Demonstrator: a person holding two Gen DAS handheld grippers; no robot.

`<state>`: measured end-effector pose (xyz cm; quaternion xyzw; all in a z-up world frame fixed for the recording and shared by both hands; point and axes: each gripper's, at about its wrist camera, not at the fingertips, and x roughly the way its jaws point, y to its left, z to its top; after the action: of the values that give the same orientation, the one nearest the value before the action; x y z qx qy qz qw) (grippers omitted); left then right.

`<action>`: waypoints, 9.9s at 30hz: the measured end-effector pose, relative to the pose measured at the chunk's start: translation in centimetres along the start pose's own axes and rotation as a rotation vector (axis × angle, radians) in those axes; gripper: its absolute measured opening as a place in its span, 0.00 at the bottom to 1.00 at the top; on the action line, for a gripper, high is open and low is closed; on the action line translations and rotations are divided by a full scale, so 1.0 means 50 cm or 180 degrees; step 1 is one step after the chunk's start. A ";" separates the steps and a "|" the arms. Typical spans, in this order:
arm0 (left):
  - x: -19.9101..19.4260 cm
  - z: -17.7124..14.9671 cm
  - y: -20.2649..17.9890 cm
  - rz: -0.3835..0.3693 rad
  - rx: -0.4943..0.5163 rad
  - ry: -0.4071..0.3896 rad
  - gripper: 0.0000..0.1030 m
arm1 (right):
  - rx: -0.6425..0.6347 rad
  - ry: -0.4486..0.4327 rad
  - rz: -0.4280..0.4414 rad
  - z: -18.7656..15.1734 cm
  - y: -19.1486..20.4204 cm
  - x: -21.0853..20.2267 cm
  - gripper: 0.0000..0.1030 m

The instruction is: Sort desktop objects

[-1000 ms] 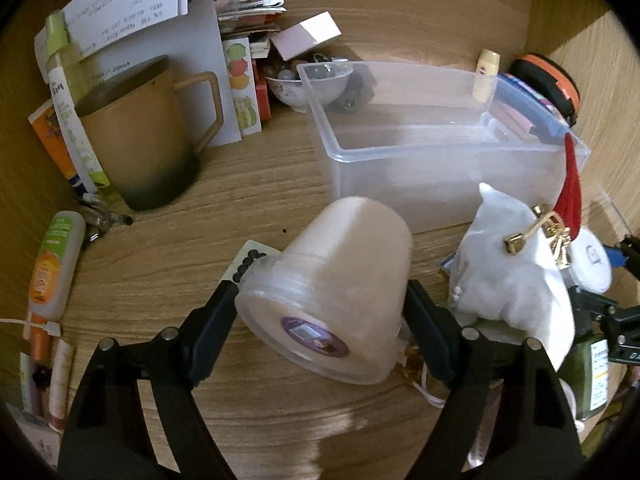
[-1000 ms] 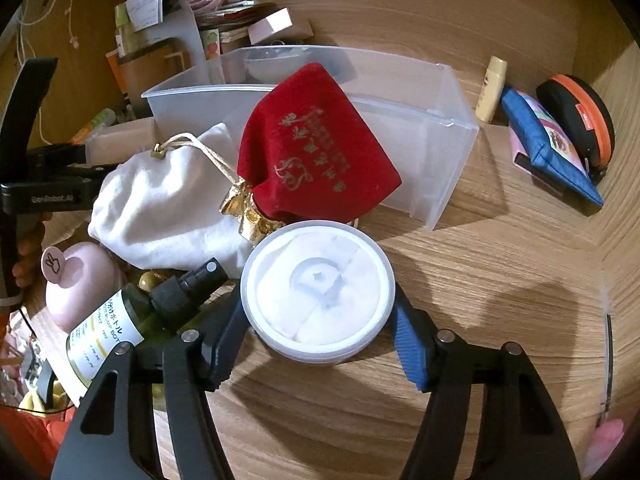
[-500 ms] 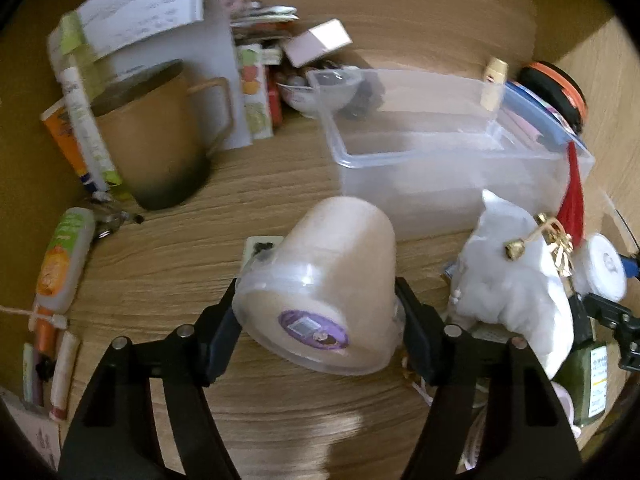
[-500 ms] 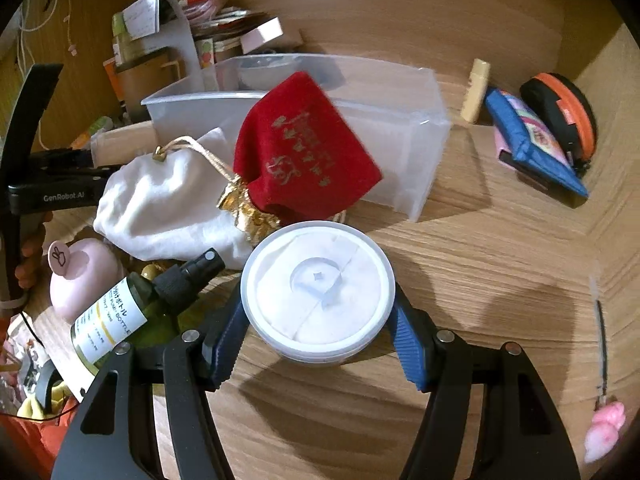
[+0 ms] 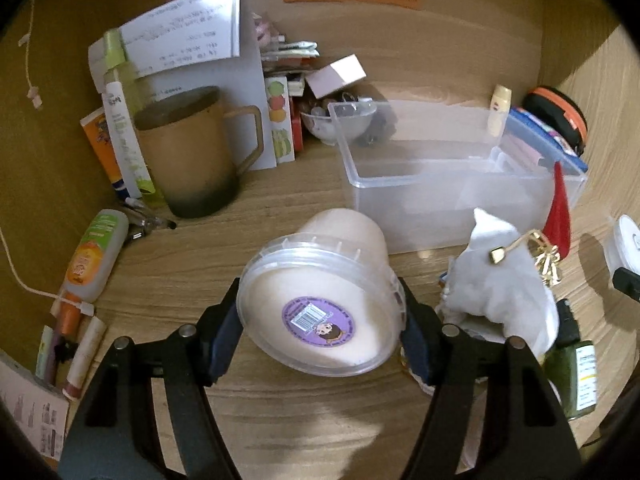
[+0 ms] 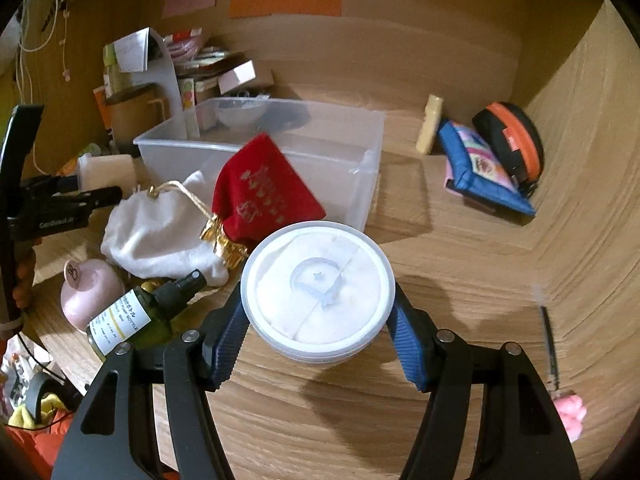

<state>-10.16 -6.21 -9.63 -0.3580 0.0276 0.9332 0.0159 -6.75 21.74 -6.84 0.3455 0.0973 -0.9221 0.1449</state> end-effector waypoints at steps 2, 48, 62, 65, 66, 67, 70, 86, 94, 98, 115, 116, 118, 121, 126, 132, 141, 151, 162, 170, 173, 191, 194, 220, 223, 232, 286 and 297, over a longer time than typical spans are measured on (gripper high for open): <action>-0.015 0.004 0.006 -0.0011 -0.0039 -0.0049 0.67 | -0.0006 -0.0038 -0.0024 0.006 -0.003 -0.008 0.60; -0.029 0.174 0.026 -0.0590 0.0091 -0.0307 0.50 | -0.0193 -0.0177 0.0419 0.240 -0.020 0.092 0.60; -0.105 -0.020 0.028 -0.0748 0.0540 -0.0016 0.90 | -0.0206 -0.0181 0.0545 0.223 -0.010 0.065 0.60; -0.098 -0.039 0.017 -0.0840 0.0724 -0.0040 0.93 | -0.0256 -0.0187 0.0519 0.215 -0.005 0.055 0.60; -0.091 -0.041 0.013 -0.0826 0.0768 -0.0017 0.93 | -0.0257 -0.0183 0.0520 0.214 -0.005 0.053 0.60; -0.077 -0.041 0.012 -0.0830 0.0809 0.0044 0.93 | -0.0252 -0.0170 0.0530 0.214 -0.005 0.053 0.60; -0.017 -0.045 0.023 -0.0827 0.0758 0.0334 0.93 | -0.0241 -0.0151 0.0545 0.211 -0.001 0.052 0.60; 0.021 -0.045 0.042 -0.0562 0.0340 0.0386 0.86 | -0.0218 -0.0112 0.0485 0.220 0.007 0.060 0.60; -0.038 0.047 0.059 -0.0650 0.0119 -0.0062 0.86 | -0.0241 -0.0210 0.0493 0.249 0.005 0.053 0.60; -0.055 0.117 0.048 -0.0669 0.0139 -0.0243 0.86 | -0.0217 -0.0235 0.0529 0.266 0.000 0.058 0.60; 0.103 0.285 -0.067 -0.0825 0.0415 0.0127 0.86 | -0.0226 0.0288 0.0554 0.298 -0.043 0.215 0.60; 0.119 0.290 -0.076 -0.0832 0.0447 0.0176 0.86 | -0.0234 0.0332 0.0561 0.298 -0.045 0.228 0.60; 0.141 0.295 -0.086 -0.0835 0.0485 0.0232 0.86 | -0.0251 0.0392 0.0556 0.297 -0.046 0.247 0.60; 0.173 0.304 -0.103 -0.0845 0.0571 0.0331 0.86 | -0.0311 0.0490 0.0547 0.297 -0.046 0.276 0.60; 0.224 0.306 -0.126 -0.0858 0.0706 0.0499 0.86 | -0.0540 0.0606 0.0469 0.297 -0.028 0.307 0.60; 0.248 0.304 -0.143 -0.0853 0.0873 0.0557 0.86 | -0.0863 0.0740 0.0435 0.297 0.000 0.322 0.60; 0.276 0.299 -0.157 -0.0692 0.1106 0.0836 0.86 | -0.0905 0.1024 0.0452 0.300 -0.001 0.343 0.61; 0.293 0.299 -0.164 -0.0572 0.1191 0.0931 0.86 | -0.0893 0.1063 0.0376 0.295 0.006 0.331 0.62; 0.275 0.306 -0.170 -0.0531 0.1267 0.0767 0.89 | -0.0895 0.0927 0.0309 0.305 0.008 0.292 0.71; 0.208 0.325 -0.149 -0.0360 0.1237 0.0395 0.92 | -0.1035 0.0573 0.0092 0.303 0.022 0.200 0.75; 0.172 0.321 -0.138 -0.0299 0.1261 0.0286 0.93 | -0.1020 0.0465 0.0076 0.302 0.020 0.182 0.75; -0.025 0.268 -0.013 -0.0230 0.0689 -0.0234 0.99 | -0.0644 -0.0044 0.0187 0.256 0.015 0.020 0.81; -0.026 0.242 0.013 -0.0195 0.0590 -0.0169 0.99 | -0.0569 -0.0044 0.0242 0.239 0.012 0.017 0.81; 0.130 0.061 0.086 -0.0256 0.0340 0.0528 0.99 | 0.0121 0.0620 0.0559 0.090 0.030 0.163 0.82; 0.136 0.063 0.090 -0.0246 0.0375 0.0476 0.99 | 0.0211 0.0668 0.0620 0.092 0.031 0.182 0.82; 0.163 0.064 0.089 -0.0324 0.0402 0.0622 0.74 | 0.0334 0.0634 0.0739 0.091 0.041 0.208 0.78; 0.013 0.161 0.089 -0.0231 0.0160 -0.0201 0.23 | 0.0411 -0.0440 0.0836 0.161 -0.100 0.001 0.27; -0.004 0.229 0.030 -0.0571 0.0232 -0.0265 0.23 | 0.0153 -0.0555 0.0888 0.256 -0.094 0.039 0.27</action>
<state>-17.72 -6.97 -0.97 -0.3191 0.0287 0.9405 0.1134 -17.53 22.20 1.73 0.2777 0.0134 -0.9215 0.2711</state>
